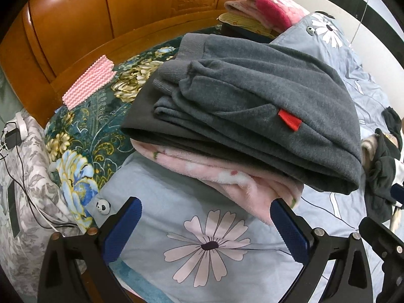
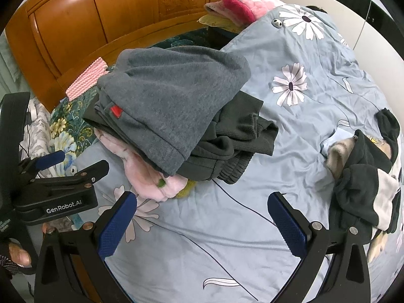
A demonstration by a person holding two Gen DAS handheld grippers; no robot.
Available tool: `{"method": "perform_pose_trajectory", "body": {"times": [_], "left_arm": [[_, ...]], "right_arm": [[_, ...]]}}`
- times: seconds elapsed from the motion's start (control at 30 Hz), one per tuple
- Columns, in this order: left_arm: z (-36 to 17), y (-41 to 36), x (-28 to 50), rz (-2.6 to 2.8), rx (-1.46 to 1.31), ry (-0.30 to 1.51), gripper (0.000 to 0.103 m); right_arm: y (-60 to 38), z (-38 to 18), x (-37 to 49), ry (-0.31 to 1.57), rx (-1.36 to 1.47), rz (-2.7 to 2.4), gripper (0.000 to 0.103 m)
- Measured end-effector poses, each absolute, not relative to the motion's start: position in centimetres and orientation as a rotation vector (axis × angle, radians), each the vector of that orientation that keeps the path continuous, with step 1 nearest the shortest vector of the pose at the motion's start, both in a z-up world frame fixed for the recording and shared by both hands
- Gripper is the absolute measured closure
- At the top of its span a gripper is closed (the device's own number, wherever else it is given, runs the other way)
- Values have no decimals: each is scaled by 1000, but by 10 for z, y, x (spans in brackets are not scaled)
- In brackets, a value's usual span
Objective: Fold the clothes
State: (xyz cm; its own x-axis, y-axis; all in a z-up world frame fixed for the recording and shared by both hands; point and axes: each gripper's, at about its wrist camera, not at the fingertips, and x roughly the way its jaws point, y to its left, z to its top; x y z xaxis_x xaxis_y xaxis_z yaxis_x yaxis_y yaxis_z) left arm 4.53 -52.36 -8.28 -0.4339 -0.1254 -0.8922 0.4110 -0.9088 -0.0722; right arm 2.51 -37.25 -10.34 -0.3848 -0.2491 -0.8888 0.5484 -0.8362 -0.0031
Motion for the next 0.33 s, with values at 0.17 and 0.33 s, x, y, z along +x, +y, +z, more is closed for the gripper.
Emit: {"method": "perform_pose_trajectory", "body": {"times": [0.17,0.33], "left_arm": [[-80,-522,43,-2392,1447,410,0],[-79,-521,42,-2399,1443,405,0]], "right_arm": [[-373,-106,25,419,1371,-2228,0],[-371,-106,24,420,1384,-2227,0]]}}
